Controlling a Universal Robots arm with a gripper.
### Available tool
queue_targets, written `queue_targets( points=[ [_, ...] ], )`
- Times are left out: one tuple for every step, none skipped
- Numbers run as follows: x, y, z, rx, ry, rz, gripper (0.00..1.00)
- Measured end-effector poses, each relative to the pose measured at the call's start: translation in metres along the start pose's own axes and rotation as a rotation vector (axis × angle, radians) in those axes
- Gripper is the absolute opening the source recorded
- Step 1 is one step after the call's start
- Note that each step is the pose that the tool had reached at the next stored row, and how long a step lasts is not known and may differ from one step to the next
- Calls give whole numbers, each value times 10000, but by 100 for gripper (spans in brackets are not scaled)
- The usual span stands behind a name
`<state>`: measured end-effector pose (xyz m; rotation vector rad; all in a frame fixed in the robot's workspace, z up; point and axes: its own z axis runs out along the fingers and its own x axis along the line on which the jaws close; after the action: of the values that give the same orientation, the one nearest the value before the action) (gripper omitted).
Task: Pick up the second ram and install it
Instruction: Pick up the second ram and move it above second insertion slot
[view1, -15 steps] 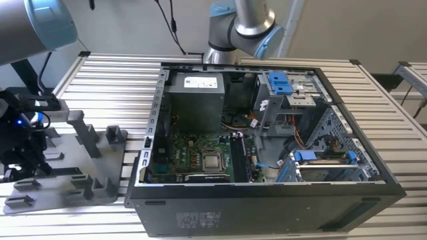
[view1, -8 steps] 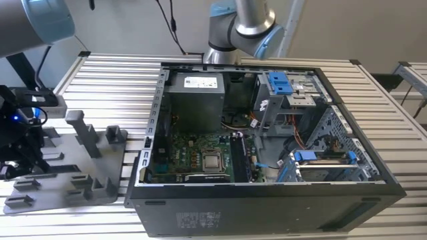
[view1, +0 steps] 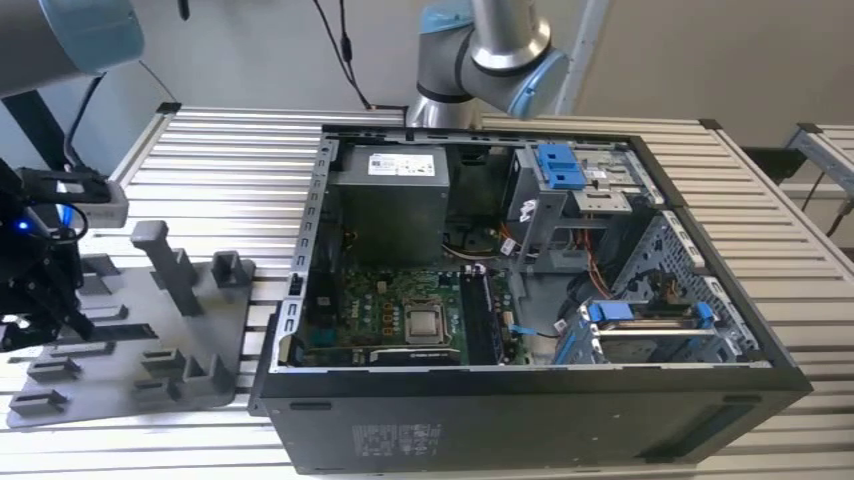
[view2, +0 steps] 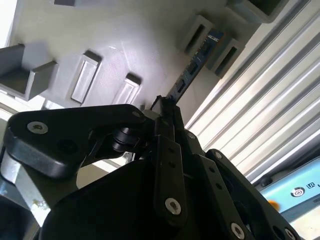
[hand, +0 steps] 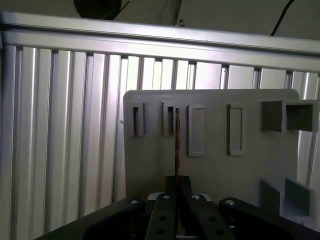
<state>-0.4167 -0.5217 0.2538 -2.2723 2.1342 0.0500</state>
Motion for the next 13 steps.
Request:
queue_targets(
  points=[
    [-1,0,-15,0,0,0,14],
    [-1,0,-31,0,1,0,14],
    [-2,0,-48,1,0,0,14],
    [-3,0,-64,0,0,0,14],
    [-3,0,-81,0,1,0,14],
    [-4,0,-99,0,0,0,14],
    [-4,0,-115,-1,0,0,14],
    [-5,0,-129,-1,0,0,14],
    [-6,0,-142,0,0,0,14],
    [-6,1,-154,0,0,0,14],
    [-6,1,-166,-1,0,0,14],
    [-7,1,-178,0,0,0,14],
    [-7,1,-188,0,0,-1,14]
  ],
)
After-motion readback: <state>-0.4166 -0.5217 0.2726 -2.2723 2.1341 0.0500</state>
